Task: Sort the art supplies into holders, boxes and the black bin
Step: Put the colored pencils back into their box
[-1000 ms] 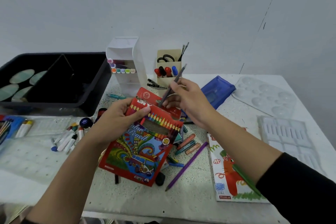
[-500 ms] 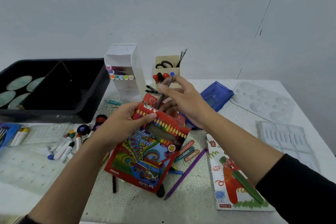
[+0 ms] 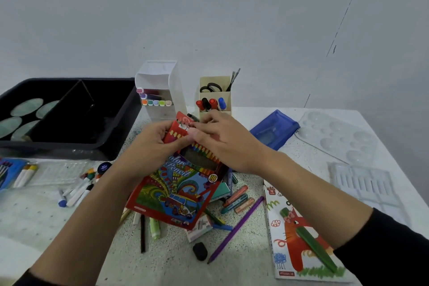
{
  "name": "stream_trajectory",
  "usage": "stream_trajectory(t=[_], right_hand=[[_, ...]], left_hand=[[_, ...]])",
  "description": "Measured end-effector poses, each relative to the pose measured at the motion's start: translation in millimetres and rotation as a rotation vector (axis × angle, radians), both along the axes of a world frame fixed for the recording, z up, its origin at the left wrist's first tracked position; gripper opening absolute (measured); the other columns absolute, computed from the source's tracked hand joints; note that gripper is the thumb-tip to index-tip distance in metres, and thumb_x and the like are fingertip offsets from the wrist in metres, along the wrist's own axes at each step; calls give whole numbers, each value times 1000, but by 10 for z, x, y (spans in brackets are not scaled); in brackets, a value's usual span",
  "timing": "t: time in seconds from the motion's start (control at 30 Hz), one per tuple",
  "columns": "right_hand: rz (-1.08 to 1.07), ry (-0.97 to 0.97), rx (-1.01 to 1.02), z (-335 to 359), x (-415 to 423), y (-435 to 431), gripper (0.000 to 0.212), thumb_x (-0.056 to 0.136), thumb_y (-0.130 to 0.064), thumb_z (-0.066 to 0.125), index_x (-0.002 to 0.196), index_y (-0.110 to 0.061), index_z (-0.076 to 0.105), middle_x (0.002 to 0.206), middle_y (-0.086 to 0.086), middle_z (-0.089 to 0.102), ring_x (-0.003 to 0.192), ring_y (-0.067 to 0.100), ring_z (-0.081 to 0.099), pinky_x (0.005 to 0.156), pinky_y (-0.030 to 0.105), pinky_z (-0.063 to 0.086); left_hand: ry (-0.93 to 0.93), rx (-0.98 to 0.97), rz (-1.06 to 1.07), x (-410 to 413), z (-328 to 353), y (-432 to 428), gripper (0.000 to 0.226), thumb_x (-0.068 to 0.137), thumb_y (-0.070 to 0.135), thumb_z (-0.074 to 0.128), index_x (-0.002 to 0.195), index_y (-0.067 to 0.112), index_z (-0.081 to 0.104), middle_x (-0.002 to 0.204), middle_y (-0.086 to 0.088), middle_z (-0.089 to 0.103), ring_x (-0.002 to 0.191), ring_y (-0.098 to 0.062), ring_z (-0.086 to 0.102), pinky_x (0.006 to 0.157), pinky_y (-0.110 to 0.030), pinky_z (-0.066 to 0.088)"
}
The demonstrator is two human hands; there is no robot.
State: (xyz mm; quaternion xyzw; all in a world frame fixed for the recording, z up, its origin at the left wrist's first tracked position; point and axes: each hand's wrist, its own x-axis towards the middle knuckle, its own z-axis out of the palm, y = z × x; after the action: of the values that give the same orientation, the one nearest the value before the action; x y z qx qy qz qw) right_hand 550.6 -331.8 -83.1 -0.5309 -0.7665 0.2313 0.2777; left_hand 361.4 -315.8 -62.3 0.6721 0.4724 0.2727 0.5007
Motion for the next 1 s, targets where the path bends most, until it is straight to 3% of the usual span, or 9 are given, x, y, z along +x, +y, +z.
stream_trajectory(t=[0.07,0.13,0.23,0.3,0.4,0.5,0.7,0.87,1.0], right_hand=[[31,-30,-28,-5,57,-1,52,103,-53,37,141,-24,57,120,-4,49,113,10,43,99,29,41],[-30,91,22,-38,114,-49,45,103,-48,44,138,-24,59,117,-6,51,107,4,48,90,19,47],[-167,226,324,-132,254,-226,14,97,-25,61,97,-14,68,90,-12,59,83,-1,54,71,9,41],[-84,247,242,-217,373,-368,9,91,-14,65,82,-13,65,79,-14,59,73,5,55,64,14,42],[245,-27,-64,-400,450,-562,6,85,-13,70,81,-15,73,77,-15,60,71,8,58,63,17,46],[417,-393,-91,-671,425,-708,15,84,-24,72,98,-21,76,95,-8,62,90,7,56,76,29,53],[470,-526,-33,-895,417,-709,13,91,-24,70,103,-23,75,100,-3,61,101,16,52,87,37,47],[423,-374,-192,-750,492,-649,14,93,-18,68,105,-19,75,106,-6,62,101,7,53,86,30,49],[234,-24,-277,-407,580,-534,8,96,-18,66,104,-18,68,96,-9,66,87,5,61,75,20,50]], left_hand=[[-4,8,3,5,-8,-10,18,94,27,63,107,16,69,91,-1,78,80,-20,77,66,-25,62],[-26,-8,31,3,-17,-21,18,94,28,64,107,17,67,93,0,78,81,-19,77,67,-26,62],[-61,-13,84,-24,-37,-30,17,95,29,65,109,20,66,96,2,78,83,-19,77,69,-30,62],[-58,1,119,-72,-57,-28,18,96,30,65,112,20,65,98,2,78,85,-20,77,75,-37,62],[-60,-8,151,-153,-104,-27,20,95,33,65,113,22,66,100,0,78,85,-23,77,82,-45,60],[-58,-9,159,-185,-121,-30,20,95,34,65,112,23,66,100,0,78,84,-24,77,81,-45,59],[-46,-19,138,-205,-174,-48,23,95,34,64,115,22,64,102,1,78,86,-22,77,77,-39,60],[-55,-35,145,-214,-200,-69,20,96,31,63,114,21,64,100,0,78,85,-21,77,66,-26,62],[-53,-29,143,-206,-187,-87,19,96,32,63,112,22,64,100,1,78,85,-21,77,68,-29,62]])
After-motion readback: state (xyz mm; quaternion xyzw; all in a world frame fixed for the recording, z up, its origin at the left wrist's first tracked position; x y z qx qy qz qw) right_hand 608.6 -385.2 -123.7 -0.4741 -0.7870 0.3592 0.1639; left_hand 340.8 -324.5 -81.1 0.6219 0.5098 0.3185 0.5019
